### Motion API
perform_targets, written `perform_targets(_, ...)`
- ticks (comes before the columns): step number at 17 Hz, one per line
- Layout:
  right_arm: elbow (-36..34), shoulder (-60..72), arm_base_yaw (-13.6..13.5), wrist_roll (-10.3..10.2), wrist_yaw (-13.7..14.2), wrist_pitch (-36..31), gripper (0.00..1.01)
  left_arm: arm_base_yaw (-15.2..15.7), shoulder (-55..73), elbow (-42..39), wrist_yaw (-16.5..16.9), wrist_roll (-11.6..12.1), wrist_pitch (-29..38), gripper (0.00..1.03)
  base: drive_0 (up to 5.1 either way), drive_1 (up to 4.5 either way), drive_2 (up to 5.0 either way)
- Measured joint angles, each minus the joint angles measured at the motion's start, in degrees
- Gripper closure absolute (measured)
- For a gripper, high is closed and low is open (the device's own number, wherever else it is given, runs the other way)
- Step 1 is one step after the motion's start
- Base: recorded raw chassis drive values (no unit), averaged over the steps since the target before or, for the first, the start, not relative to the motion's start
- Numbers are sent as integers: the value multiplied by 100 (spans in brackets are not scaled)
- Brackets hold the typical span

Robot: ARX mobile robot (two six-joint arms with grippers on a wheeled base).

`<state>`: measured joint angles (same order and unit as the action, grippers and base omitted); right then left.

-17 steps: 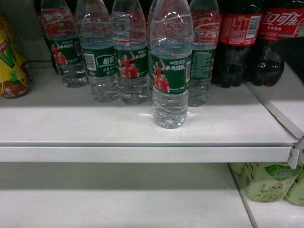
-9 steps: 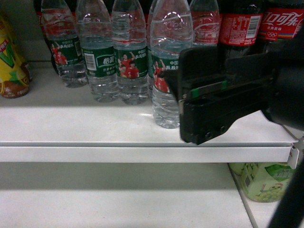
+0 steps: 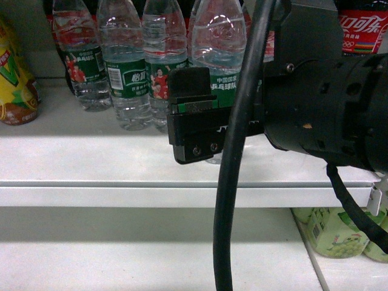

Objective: Move water from second to third shelf

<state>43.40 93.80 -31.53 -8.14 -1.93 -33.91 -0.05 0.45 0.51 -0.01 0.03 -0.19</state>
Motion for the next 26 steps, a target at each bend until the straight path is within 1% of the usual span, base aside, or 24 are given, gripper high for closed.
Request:
perform_targets(2,74,57,0,-26,57,17,3,0,-2,0,0,0,0,5,0,0,0)
perform_targets(4,186,107,2,-96,96,103,3,0,0,0,0,0,0,5,0,0,0)
perform_targets(5,361,188,2,-197,225,249,3,0,0,0,0,0,0,5,0,0,0)
perform_targets(7,605,374,2,-369,330,466,3,0,0,0,0,0,0,5,0,0,0)
perform_targets(8,675,435,2,-411,352,535,3,-2,0,0,0,0,-2,5,0,0,0)
perform_targets(9,787,520,0,-437,459,660,3,0,0,0,0,0,-2,5,0,0,0)
perform_targets(12,1056,654,-33,-542,667,726,3,0,0,0,0,0,0,5,0,0,0)
perform_targets(14,1196,750,-33,-590,732,767,3,0,0,0,0,0,0,5,0,0,0)
perform_targets(15,1309,870,-28,-647,791,826,3,0,0,0,0,0,0,5,0,0,0)
perform_targets(19,1604,1182,4,-824,798,935,3,-2,0,0,0,0,-2,5,0,0,0)
perform_targets(23,1720,1279,4,-859,839,955,3,0,0,0,0,0,-2,5,0,0,0)
perform_targets(24,1729,1290,4,-863,857,968,4,0,0,0,0,0,0,5,0,0,0)
perform_targets(26,1729,1300,2,-863,914,986,21,0,0,0,0,0,-2,5,0,0,0)
